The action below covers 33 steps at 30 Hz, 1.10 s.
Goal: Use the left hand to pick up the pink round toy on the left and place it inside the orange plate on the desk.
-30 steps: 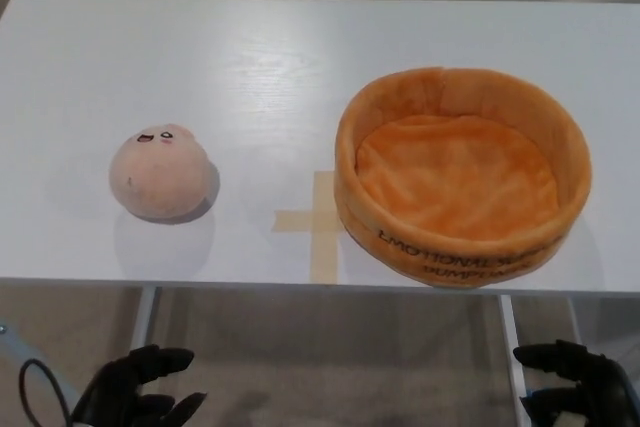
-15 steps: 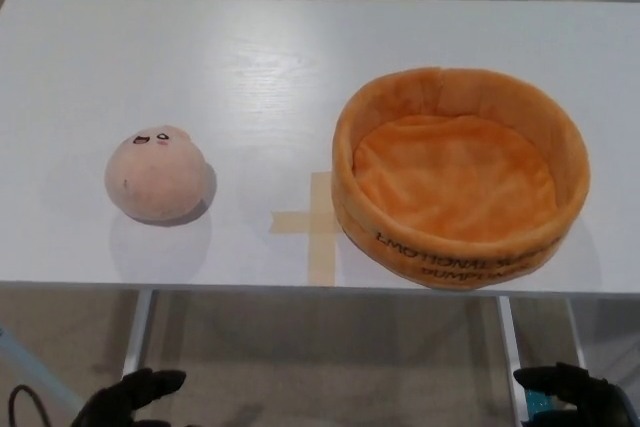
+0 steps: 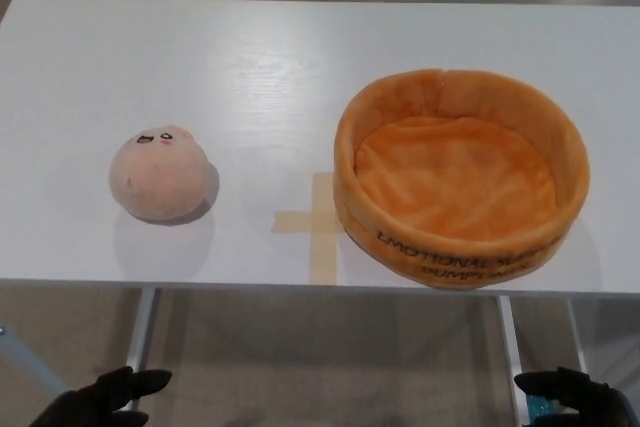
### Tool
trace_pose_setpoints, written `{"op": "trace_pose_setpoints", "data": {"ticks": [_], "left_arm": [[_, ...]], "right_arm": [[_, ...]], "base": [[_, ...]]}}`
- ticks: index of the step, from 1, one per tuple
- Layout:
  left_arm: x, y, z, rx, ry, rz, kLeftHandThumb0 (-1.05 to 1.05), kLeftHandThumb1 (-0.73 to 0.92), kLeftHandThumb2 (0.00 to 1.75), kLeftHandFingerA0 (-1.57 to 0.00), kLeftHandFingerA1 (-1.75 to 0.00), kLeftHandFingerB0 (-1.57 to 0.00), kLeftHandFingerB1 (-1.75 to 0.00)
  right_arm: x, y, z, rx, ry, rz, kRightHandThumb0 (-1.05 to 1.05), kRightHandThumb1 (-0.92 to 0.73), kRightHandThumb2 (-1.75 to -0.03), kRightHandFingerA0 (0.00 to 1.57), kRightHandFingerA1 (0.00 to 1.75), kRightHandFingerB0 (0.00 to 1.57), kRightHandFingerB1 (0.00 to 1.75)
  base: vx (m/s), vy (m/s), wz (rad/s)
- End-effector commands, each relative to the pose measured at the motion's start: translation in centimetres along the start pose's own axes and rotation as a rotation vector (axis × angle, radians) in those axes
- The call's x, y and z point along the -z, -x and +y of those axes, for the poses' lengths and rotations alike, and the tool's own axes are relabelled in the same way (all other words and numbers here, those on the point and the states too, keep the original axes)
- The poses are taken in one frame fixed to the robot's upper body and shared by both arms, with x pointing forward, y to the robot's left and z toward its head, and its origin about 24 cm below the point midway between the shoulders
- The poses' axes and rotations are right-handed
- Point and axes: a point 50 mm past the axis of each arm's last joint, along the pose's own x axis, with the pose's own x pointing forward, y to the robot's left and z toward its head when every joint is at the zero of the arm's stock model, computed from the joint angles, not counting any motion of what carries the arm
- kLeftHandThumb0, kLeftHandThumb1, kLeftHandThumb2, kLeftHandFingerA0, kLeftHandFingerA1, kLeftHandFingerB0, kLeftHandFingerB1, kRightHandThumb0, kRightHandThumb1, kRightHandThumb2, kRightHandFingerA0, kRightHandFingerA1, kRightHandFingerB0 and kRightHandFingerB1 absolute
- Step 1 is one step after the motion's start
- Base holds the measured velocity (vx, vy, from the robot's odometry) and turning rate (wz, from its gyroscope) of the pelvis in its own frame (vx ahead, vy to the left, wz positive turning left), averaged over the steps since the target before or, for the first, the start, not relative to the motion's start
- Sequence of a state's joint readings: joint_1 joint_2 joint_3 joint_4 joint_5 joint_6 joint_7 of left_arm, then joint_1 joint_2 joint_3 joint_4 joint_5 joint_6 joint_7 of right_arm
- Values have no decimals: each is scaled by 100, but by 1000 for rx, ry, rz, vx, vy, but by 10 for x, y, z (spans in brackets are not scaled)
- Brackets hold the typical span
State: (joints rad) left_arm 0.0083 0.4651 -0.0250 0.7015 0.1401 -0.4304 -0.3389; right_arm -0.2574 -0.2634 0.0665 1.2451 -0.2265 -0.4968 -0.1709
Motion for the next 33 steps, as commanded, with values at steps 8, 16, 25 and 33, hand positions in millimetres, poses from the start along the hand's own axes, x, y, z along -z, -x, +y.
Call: {"op": "trace_pose_setpoints", "data": {"ticks": [8, 16, 25, 33], "left_arm": [[-43, 47, 6, 422, 27, -242, -39, 57, 56, -38, -34, -41, -36], [-80, 67, 7, 549, 59, -385, -50, 40, 80, -22, -47, -30, -50], [-137, 93, 15, 626, -31, -691, -40, 43, 70, -5, -42, -2, -12], [-181, 113, 30, 538, -86, -869, -30, 35, 67, -2, -32, 0, -7]], "right_arm": [[-3, -2, -5, 19, 15, -15, -11, -63, -58, 62, 54, 65, 49], [-4, -3, -5, 14, 7, -14, -12, -64, -58, 61, 54, 64, 48], [-7, -5, -7, 20, 7, -24, -13, -64, -58, 62, 55, 65, 49], [-8, -6, -9, 23, 20, -28, -12, -64, -58, 59, 53, 64, 49]], "base": [[0, 0, 0], [0, 0, 0], [0, 0, 0], [0, 0, 0]]}}
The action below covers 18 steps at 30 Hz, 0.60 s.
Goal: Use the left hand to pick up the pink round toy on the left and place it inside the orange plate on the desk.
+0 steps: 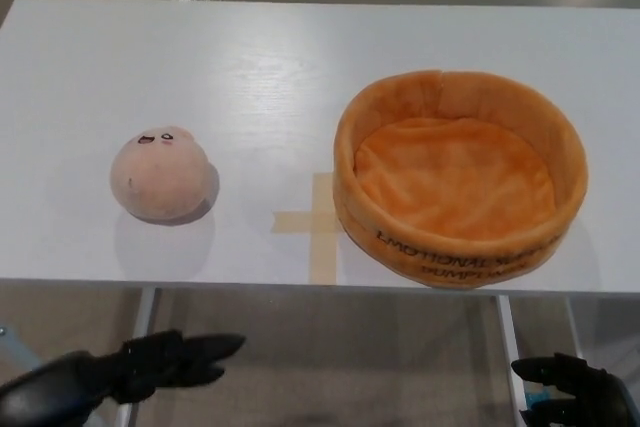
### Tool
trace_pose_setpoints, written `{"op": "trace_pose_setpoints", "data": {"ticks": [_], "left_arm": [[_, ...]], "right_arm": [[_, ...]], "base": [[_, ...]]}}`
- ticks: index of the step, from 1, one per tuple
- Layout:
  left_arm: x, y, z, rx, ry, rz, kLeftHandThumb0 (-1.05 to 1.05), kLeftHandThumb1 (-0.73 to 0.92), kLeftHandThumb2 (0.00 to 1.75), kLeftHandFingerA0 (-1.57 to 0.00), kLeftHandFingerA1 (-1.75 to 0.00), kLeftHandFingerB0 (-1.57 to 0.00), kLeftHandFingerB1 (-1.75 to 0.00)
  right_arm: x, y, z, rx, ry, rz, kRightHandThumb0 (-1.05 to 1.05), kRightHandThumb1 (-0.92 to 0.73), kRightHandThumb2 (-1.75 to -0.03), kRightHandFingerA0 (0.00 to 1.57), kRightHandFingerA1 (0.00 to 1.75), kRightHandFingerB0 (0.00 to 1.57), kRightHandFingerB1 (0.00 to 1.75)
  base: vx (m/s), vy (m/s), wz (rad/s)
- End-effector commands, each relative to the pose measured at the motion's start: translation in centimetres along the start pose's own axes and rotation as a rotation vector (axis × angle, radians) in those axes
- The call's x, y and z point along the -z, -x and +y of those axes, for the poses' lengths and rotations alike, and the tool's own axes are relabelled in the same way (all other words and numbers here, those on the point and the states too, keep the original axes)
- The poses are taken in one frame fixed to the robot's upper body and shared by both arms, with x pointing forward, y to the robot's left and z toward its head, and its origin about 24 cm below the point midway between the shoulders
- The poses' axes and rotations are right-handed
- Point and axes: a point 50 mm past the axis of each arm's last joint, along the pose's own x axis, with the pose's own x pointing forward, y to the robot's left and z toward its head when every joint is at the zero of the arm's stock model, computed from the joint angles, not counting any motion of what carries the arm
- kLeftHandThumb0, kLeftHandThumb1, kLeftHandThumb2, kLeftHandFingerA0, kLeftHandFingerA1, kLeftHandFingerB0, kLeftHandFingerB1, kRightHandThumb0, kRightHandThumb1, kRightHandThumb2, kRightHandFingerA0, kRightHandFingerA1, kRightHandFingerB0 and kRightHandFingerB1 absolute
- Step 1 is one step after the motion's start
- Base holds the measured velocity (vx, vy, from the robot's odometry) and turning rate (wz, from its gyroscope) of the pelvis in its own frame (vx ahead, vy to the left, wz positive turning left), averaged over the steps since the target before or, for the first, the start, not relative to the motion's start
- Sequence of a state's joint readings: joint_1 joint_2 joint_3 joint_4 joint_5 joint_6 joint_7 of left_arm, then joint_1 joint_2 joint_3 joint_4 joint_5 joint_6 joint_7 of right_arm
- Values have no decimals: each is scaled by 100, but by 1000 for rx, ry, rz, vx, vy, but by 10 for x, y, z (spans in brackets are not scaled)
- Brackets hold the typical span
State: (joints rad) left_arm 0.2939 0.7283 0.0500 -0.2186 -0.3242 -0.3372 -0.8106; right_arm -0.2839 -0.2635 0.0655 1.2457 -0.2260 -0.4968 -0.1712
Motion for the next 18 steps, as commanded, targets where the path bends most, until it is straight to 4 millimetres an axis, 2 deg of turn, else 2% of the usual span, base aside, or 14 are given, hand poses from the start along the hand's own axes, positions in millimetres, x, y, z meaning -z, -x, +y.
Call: {"op": "trace_pose_setpoints", "data": {"ticks": [1, 3, 7, 8, 10, 11, 12, 13, 14, 17, 18], "left_arm": [[-74, 4, 20, 38, -13, -349, -34, 24, 67, 0, -35, 0, -21], [-83, -4, 36, -110, -103, -385, -39, 27, 70, 0, -36, 0, -26], [-88, -9, 50, -195, -173, -382, -40, 28, 71, 0, -33, 0, -28], [-90, -16, 64, -263, -241, -360, -35, 28, 71, 0, -35, 0, -30], [-92, -22, 76, -306, -275, -341, -32, 27, 70, 0, -33, 0, -30], [-91, -25, 82, -330, -321, -327, -34, 43, 54, -2, -26, -2, -23], [-90, -32, 91, -364, -391, -303, -39, 29, 68, 0, -22, -1, -23], [-89, -34, 93, -367, -394, -300, -39, 29, 68, 0, -22, -1, -23], [-87, -39, 100, -383, -420, -278, -45, 30, 65, 0, -8, -4, -14], [-84, -48, 113, -415, -487, -226, -46, 31, 66, 0, -9, -4, -15], [-81, -54, 120, -433, -518, -188, -43, 31, 70, -1, -23, -3, -24]], "right_arm": [[1, 0, -7, 14, 19, -4, -11, -64, -59, 61, 55, 64, 48], [0, 0, -6, 15, 27, -4, -12, -64, -58, 59, 53, 64, 48], [0, -1, -7, 17, 22, -8, -12, -64, -58, 60, 54, 64, 48], [0, -1, -8, 16, 18, -10, -12, -64, -58, 61, 54, 64, 49], [-1, -1, -8, 16, 11, -12, -11, -64, -58, 61, 55, 64, 49], [-2, -2, -8, 18, 12, -16, -10, -63, -58, 62, 56, 65, 49], [-2, -2, -9, 20, 15, -19, -12, -64, -58, 60, 54, 65, 49], [-2, -2, -9, 19, 15, -18, -12, -64, -58, 60, 54, 65, 49], [-3, -3, -10, 20, 18, -20, -11, -63, -58, 61, 54, 65, 49], [-5, -4, -11, 24, 8, -28, -10, -63, -58, 60, 53, 64, 49], [-6, -4, -12, 23, 9, -26, -12, -64, -58, 59, 52, 63, 48]], "base": [[0, 0, 0], [0, 0, 0], [0, 0, 0], [0, 0, 0], [0, 0, 0], [0, 0, 0], [0, 0, 0], [0, 0, 0], [0, 0, 0], [0, 0, 0], [0, 0, 0]]}}
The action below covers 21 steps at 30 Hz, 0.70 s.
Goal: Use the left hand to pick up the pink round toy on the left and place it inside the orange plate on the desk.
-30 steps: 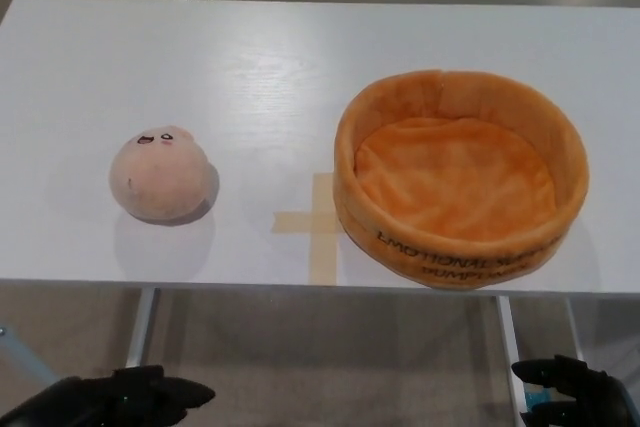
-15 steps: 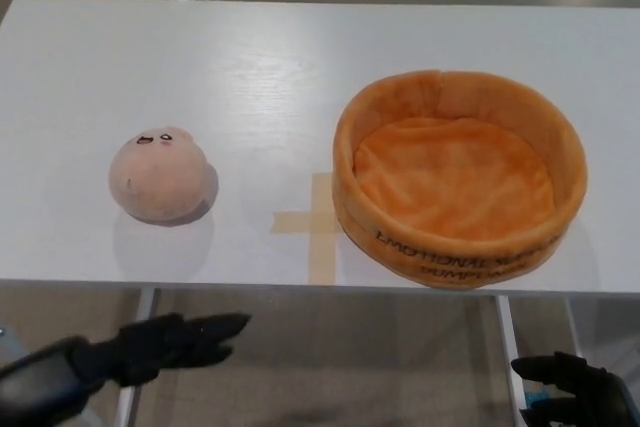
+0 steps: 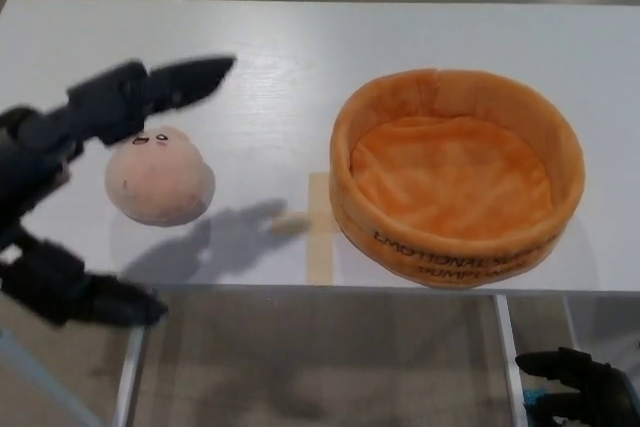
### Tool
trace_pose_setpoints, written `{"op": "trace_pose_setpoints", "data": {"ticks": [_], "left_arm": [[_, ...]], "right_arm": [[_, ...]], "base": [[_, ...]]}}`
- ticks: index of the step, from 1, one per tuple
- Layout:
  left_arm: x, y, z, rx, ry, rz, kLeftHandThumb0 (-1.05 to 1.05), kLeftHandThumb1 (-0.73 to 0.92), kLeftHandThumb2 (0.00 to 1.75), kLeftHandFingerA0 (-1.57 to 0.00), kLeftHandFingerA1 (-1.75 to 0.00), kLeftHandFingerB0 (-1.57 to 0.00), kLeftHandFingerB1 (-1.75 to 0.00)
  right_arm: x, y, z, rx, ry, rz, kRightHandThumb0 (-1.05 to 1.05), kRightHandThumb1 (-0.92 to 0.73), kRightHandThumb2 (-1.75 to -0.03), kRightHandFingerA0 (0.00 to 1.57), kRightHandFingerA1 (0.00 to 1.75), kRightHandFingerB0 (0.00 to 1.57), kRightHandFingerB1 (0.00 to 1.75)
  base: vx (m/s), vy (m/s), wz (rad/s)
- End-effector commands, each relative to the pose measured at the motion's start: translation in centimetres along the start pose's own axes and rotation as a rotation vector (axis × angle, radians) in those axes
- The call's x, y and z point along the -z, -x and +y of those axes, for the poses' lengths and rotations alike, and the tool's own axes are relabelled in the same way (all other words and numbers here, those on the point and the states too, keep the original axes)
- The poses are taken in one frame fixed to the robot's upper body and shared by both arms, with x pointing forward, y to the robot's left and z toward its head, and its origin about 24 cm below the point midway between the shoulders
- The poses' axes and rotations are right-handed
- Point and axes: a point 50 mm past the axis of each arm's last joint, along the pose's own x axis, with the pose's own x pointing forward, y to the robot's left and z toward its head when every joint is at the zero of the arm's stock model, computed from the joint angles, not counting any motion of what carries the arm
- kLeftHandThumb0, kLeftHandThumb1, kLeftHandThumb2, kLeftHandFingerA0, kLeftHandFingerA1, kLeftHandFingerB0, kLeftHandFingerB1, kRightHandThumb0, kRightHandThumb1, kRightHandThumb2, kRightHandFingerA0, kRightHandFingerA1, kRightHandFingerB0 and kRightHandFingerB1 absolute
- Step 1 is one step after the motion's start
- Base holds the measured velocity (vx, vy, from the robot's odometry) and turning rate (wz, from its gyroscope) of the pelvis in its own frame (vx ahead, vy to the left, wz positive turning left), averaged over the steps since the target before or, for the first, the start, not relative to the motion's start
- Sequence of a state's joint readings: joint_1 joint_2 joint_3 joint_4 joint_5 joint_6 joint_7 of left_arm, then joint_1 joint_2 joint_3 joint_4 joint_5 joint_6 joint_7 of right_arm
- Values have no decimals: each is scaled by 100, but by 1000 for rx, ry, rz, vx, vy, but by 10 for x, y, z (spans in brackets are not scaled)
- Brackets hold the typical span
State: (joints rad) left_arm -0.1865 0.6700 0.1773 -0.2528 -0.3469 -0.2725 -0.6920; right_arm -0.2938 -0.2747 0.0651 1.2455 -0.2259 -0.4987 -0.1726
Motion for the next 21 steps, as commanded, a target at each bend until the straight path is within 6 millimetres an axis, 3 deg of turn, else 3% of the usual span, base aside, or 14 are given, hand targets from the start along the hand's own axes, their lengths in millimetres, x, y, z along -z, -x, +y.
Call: {"op": "trace_pose_setpoints", "data": {"ticks": [1, 2, 3, 5, 10, 15, 21], "left_arm": [[37, -30, 22, -85, -282, 207, -42, 30, 70, -1, -23, -2, -25], [40, -32, 24, -85, -299, 228, -42, 30, 70, -1, -23, -2, -25], [48, -37, 27, -75, -331, 285, -43, 35, 67, 0, -3, -7, -18], [59, -43, 32, -61, -376, 362, -41, 34, 65, 0, 0, -7, -17], [81, -51, 34, -6, -488, 481, -24, 25, 58, 0, 0, -4, -13], [97, -56, 30, 52, -563, 574, -28, 24, 57, 0, 0, 0, -10], [115, -57, 22, 108, -582, 664, -23, 22, 58, 0, -6, 0, -18]], "right_arm": [[-3, -3, -6, 9, 1, -12, -11, -64, -58, 59, 52, 63, 48], [-3, -3, -6, 8, -1, -11, -11, -64, -58, 59, 52, 63, 48], [-3, -3, -6, 8, -4, -10, -11, -64, -58, 61, 55, 63, 49], [-3, -2, -6, 7, -5, -11, -11, -64, -58, 60, 54, 63, 49], [-3, -2, -6, 11, 9, -13, -11, -63, -58, 62, 54, 64, 49], [-3, -2, -6, 8, -1, -11, -10, -63, -58, 61, 54, 63, 49], [-2, -2, -5, 9, 9, -12, -11, -63, -58, 62, 55, 64, 49]], "base": [[0, 0, 0], [0, 0, 0], [0, 0, 0], [0, 0, 0], [0, 0, 0], [0, 0, 0], [0, 0, 0]]}}
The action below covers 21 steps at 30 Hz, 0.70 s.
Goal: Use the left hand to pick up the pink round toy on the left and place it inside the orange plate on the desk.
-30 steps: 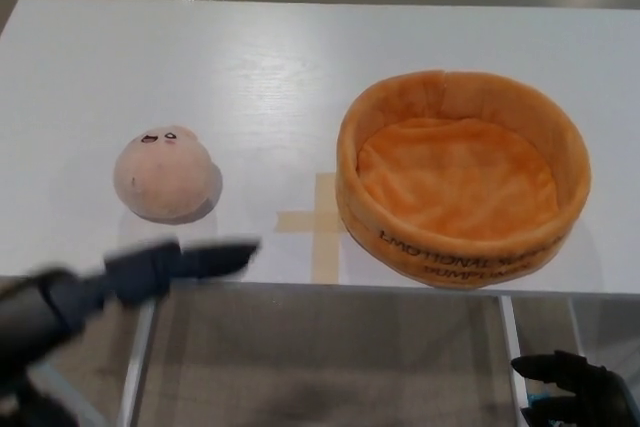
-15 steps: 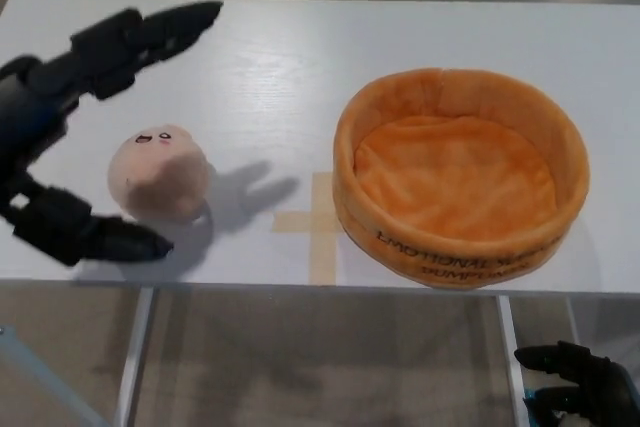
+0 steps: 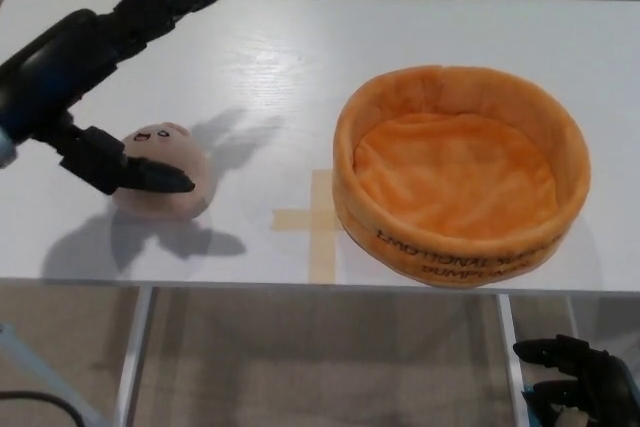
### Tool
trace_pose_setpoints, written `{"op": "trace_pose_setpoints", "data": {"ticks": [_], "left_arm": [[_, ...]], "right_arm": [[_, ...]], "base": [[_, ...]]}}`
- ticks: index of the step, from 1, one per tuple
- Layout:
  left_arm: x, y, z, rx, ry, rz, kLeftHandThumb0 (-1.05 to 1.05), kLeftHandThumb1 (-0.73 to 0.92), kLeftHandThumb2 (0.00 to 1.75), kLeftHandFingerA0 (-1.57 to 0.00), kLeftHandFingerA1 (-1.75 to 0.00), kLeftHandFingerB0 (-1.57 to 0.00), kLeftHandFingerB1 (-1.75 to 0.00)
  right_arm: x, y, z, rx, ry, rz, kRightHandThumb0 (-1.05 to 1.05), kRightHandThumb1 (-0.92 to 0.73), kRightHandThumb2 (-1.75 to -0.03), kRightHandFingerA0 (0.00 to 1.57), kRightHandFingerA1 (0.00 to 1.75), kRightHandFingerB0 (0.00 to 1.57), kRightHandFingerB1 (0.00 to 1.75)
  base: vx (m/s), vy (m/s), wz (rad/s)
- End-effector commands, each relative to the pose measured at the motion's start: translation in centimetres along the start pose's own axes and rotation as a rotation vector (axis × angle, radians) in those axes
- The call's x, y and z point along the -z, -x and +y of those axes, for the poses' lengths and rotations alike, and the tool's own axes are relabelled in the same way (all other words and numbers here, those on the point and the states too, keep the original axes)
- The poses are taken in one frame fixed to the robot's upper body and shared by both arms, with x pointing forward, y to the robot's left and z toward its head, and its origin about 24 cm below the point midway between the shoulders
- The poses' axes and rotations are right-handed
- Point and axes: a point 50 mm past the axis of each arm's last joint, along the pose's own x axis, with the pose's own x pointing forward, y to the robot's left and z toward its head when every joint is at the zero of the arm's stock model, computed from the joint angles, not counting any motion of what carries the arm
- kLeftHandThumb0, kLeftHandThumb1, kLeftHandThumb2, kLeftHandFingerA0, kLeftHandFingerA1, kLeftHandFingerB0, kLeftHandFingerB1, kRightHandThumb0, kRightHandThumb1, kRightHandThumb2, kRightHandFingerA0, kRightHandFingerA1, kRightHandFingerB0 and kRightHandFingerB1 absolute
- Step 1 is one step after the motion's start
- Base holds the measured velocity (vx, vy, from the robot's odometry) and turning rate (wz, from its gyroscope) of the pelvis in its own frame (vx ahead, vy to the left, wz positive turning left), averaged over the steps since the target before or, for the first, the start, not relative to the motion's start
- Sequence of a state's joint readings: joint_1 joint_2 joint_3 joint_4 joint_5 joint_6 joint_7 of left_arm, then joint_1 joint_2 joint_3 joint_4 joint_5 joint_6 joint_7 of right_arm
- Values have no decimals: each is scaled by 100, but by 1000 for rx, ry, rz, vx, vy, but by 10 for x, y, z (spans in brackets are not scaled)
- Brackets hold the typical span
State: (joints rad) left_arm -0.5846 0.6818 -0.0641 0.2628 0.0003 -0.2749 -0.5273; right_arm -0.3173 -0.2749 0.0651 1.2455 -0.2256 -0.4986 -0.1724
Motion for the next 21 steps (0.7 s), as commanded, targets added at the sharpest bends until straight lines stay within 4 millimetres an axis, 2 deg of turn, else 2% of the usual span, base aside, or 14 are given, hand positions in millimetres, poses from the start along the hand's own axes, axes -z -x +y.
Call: {"op": "trace_pose_setpoints", "data": {"ticks": [1, 2, 5, 6, 9, 10, 11, 12, 14, 15, 17, 21], "left_arm": [[47, -20, -14, 86, -437, 352, -23, 22, 58, 0, -6, 0, -18], [52, -21, -18, 102, -439, 380, -25, 23, 56, 0, -1, 0, -15], [57, -23, -21, 113, -451, 402, -26, 24, 58, 0, -2, 0, -15], [60, -24, -24, 124, -464, 417, -24, 38, 51, 0, -9, 0, -24], [69, -25, -32, 145, -496, 446, -22, 37, 52, 0, -11, 0, -26], [71, -25, -34, 150, -499, 453, -25, 31, 63, 0, -9, -1, -26], [73, -25, -35, 155, -502, 460, -25, 31, 63, 0, -9, -1, -26], [77, -24, -39, 164, -495, 479, -24, 23, 62, 0, -15, 0, -30], [82, -22, -43, 173, -500, 501, -24, 23, 62, 0, -17, 0, -31], [84, -22, -44, 176, -499, 508, -21, 22, 62, 0, -19, -6, -35], [89, -19, -46, 183, -498, 526, -25, 23, 63, 0, -19, 0, -33], [93, -18, -48, 187, -504, 540, -25, 23, 63, 0, -20, 0, -34]], "right_arm": [[6, 4, -3, 3, 7, 13, -11, -63, -58, 62, 55, 64, 49], [7, 4, -3, 2, 5, 11, -10, -63, -58, 64, 57, 64, 49], [7, 4, -3, 1, -3, 9, -10, -63, -58, 62, 56, 64, 50], [7, 4, -3, 1, 2, 12, -11, -63, -58, 61, 54, 64, 49], [9, 5, -2, 0, 17, 20, -11, -63, -58, 62, 55, 64, 48], [9, 6, -2, -1, 16, 20, -10, -63, -58, 61, 54, 64, 49], [10, 7, -2, -3, 15, 21, -10, -63, -58, 61, 54, 64, 49], [12, 7, -1, -5, 13, 25, -10, -64, -58, 61, 54, 64, 49], [13, 8, 0, -5, 13, 29, -11, -63, -58, 62, 55, 65, 49], [13, 8, 0, -3, 16, 30, -11, -63, -58, 60, 53, 66, 49], [13, 8, 0, -5, 21, 31, -11, -63, -58, 61, 53, 66, 49], [15, 9, 0, -7, 17, 38, -11, -63, -58, 63, 55, 66, 49]], "base": [[0, 0, 0], [0, 0, 0], [0, 0, 0], [0, 0, 0], [0, 0, 0], [0, 0, 0], [0, 0, 0], [0, 0, 0], [0, 0, 0], [0, 0, 0], [0, 0, 0], [0, 0, 0]]}}
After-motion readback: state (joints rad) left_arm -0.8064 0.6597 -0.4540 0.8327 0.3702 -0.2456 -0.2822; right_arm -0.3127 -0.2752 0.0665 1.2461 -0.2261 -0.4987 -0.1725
